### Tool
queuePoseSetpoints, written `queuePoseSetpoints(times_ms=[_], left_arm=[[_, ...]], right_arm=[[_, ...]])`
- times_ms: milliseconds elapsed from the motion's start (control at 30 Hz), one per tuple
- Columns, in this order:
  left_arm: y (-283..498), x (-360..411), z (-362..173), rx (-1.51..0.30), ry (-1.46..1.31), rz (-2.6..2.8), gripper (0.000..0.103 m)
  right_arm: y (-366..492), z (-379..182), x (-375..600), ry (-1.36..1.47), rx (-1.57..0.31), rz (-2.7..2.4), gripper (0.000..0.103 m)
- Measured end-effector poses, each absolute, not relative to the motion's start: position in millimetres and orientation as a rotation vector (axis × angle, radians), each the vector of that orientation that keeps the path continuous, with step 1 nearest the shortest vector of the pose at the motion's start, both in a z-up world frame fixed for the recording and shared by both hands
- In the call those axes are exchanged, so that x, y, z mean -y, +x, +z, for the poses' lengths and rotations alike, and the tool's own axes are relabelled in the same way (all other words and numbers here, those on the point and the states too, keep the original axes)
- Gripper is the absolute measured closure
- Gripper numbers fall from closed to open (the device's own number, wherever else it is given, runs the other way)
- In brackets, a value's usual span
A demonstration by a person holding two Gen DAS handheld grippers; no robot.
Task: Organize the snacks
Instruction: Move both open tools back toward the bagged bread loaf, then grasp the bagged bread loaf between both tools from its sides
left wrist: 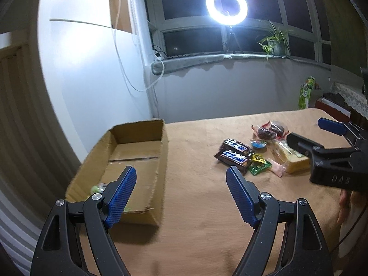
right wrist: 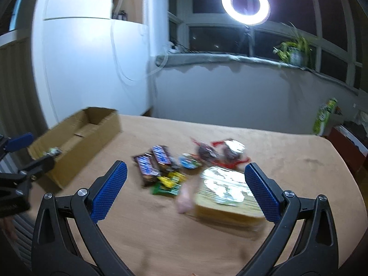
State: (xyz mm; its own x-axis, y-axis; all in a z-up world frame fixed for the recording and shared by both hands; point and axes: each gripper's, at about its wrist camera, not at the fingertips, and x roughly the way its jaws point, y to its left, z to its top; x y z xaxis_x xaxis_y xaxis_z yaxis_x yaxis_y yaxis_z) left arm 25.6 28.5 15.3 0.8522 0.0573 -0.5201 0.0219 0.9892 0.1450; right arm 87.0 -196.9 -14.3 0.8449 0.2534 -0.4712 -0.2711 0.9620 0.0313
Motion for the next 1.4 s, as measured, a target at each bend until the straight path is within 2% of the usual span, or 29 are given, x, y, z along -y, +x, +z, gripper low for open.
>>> queuePoseSetpoints(times_ms=[233,400,767,800,900,1000,1400], left_arm=[[43.7,-5.1,2.6,-0.600,0.124,-0.079,0.023],[67.1,35.5,-14.4,-0.648,0.060,-0.291,0.023],[109.0,120.7,-44.8,-0.737,0.138,-0.512,0.023],[112.2,124.2,-46.4,-0.744,0.147,-0.518,0.023],[120.0,135.1,-55.5,-0.781,0.167,-0.558,0.036],[122.5,139.9,-60.2,-0.793,0.175,-0.571,0.039],[116.8,147.8,-58.9,-0.766,0.199,-0.551,0.042]], right_arm=[[102.4,-42.8,276.0,0.017,-0.586,0.153,0.000],[115.4,-62.8,329.4,0.200,-0.669,0.185,0.000],[145.4,-78.2,323.1,0.266,-0.721,0.349,0.001],[148.0,-79.8,322.2,0.266,-0.727,0.360,0.006],[154.3,-86.5,318.0,0.267,-0.756,0.390,0.027],[155.7,-88.4,315.2,0.273,-0.755,0.418,0.045],[148.4,-85.9,313.8,0.266,-0.741,0.415,0.048]])
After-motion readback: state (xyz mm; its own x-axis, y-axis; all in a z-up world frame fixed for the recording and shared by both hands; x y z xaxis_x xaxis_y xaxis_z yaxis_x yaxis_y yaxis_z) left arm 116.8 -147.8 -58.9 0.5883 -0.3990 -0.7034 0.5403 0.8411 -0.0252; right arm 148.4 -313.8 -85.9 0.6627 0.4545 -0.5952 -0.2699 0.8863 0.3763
